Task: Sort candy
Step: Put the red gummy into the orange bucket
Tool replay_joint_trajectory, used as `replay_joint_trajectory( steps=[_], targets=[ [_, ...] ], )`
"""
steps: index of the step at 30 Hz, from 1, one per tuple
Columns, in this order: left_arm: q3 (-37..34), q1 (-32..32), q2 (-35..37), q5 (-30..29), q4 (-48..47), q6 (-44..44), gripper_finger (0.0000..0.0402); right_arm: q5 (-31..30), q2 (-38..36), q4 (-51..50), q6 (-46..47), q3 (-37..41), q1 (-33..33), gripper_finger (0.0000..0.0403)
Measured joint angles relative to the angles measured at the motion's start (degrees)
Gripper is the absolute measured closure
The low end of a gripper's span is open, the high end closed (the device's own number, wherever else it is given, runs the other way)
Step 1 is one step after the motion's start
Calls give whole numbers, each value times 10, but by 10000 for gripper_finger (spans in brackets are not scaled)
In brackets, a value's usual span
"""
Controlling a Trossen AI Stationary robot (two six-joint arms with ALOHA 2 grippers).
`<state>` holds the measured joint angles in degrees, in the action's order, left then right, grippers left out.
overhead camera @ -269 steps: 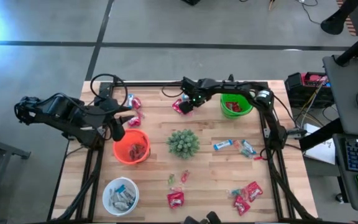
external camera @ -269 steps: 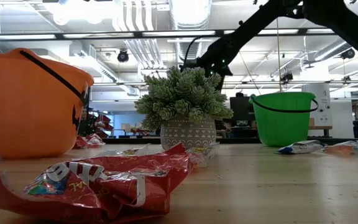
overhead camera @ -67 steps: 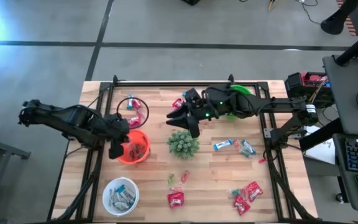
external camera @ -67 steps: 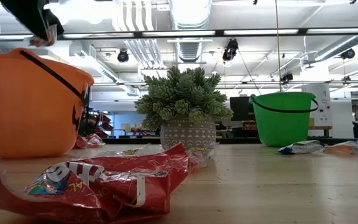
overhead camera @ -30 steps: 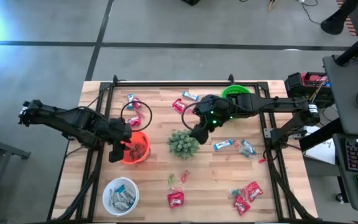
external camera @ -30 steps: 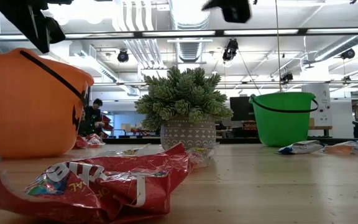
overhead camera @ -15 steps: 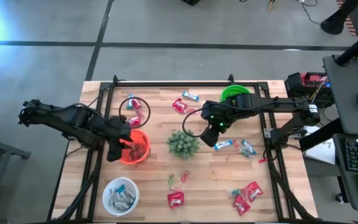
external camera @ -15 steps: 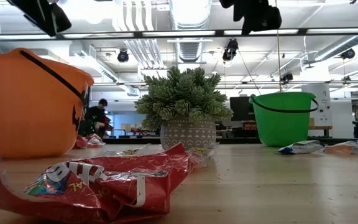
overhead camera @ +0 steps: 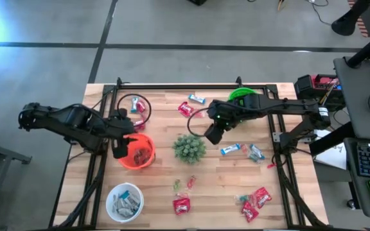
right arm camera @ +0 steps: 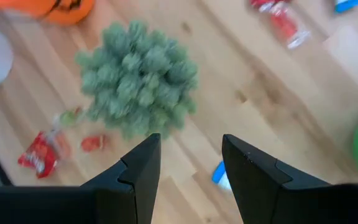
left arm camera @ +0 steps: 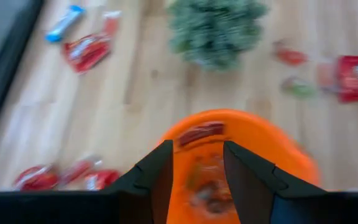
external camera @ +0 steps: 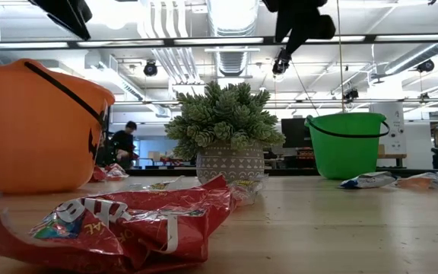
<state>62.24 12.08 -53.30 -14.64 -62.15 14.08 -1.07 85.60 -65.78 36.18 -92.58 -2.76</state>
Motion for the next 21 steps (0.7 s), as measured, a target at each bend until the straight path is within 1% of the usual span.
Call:
replay_joint_trajectory(
  steps=[4,9,13,15,18,19,21],
  targets=[
    [0,-22,-3,-55,-36,35,278,-20,0,32,-23,0,-24,239],
    [0,-64,-3,-102,-55,104,278,-21,0,67,-88,0,-60,239],
    [0,-120,-6,-132,-58,158,278,-21,0,86,-124,0,-95,239],
    [0,-161,-12,-147,-58,205,278,-21,0,89,-140,0,-115,239],
    [0,-227,-26,-148,-56,298,278,-21,0,94,-164,0,-146,239],
    [0,-245,-32,-146,-52,315,278,-21,0,94,-173,0,-155,239],
    [0,-272,-47,-127,-35,317,278,-21,0,94,-196,0,-174,239]
  ],
)
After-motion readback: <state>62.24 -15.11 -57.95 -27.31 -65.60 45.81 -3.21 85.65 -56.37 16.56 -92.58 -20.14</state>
